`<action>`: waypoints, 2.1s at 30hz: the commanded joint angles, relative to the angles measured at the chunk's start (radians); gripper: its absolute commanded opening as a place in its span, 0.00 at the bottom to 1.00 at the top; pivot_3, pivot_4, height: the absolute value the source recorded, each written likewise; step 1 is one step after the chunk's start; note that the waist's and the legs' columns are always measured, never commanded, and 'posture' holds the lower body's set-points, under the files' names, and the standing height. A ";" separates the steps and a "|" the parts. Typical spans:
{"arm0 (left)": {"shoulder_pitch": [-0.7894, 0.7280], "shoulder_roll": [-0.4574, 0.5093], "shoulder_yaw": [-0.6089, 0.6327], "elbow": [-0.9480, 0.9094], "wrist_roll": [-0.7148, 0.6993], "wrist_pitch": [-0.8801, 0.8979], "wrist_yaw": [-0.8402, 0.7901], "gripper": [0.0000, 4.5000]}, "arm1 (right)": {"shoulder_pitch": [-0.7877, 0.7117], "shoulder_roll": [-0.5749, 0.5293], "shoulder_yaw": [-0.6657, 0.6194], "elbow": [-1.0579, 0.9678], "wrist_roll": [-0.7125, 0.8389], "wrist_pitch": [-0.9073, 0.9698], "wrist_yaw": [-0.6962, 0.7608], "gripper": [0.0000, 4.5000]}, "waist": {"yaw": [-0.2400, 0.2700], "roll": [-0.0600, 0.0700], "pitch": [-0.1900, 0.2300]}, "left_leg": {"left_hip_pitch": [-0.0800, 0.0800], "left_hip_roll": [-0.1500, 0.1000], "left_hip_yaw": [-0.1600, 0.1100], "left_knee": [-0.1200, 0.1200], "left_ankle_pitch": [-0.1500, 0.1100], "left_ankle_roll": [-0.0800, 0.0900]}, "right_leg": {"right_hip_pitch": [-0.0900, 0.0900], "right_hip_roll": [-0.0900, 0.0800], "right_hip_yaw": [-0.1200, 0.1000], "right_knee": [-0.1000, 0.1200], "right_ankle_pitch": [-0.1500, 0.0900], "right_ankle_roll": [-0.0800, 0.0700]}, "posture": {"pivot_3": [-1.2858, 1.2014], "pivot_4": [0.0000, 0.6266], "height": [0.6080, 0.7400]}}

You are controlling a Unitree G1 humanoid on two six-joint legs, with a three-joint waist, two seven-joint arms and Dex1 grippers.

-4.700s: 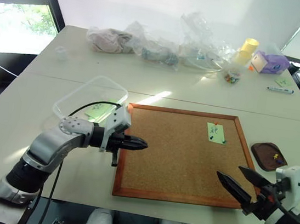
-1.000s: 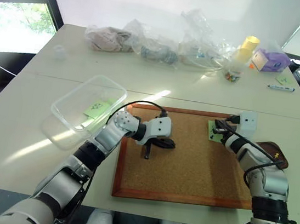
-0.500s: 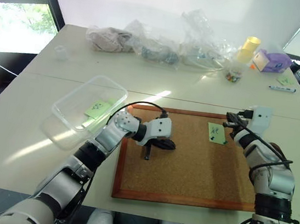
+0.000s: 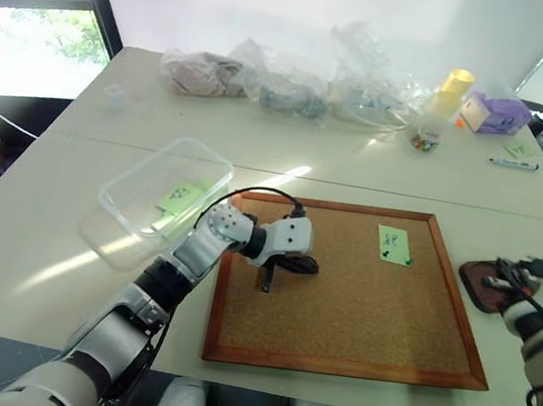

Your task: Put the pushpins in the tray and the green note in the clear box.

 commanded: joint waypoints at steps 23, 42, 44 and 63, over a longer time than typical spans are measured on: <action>0.031 -0.030 -0.036 0.007 0.028 0.009 0.028 0.00 | -0.102 -0.046 0.031 0.270 -0.035 -0.113 0.048 0.52 | 0.007 0.001 0.000 | 0.008 0.000 -0.001 0.000 -0.001 0.002 | 0.009 -0.002 0.001 -0.001 0.000 -0.001 | 0.52 0.24 1.00; 0.046 -0.037 -0.041 -0.014 0.024 0.030 0.032 0.00 | -0.053 -0.039 -0.006 0.189 0.007 -0.113 0.064 1.00 | 0.008 0.001 0.000 | 0.008 0.001 -0.001 -0.001 -0.001 0.002 | 0.009 -0.002 0.001 -0.003 -0.001 -0.001 | 0.52 0.24 1.00; 0.047 -0.036 -0.042 -0.016 0.024 0.030 0.031 0.00 | -0.039 -0.031 -0.009 0.153 0.031 -0.119 0.083 1.00 | 0.008 0.001 0.000 | 0.008 0.000 -0.001 -0.001 -0.002 0.002 | 0.009 -0.003 0.001 -0.003 -0.001 -0.001 | 0.52 0.24 1.00; 0.038 -0.034 -0.043 -0.007 0.028 0.023 0.026 0.00 | -0.001 0.063 0.268 0.035 0.016 -0.151 0.121 1.00 | 0.007 0.000 0.000 | 0.006 0.000 -0.001 -0.002 -0.003 0.004 | 0.008 -0.005 0.000 -0.006 -0.001 -0.001 | 0.52 0.24 1.00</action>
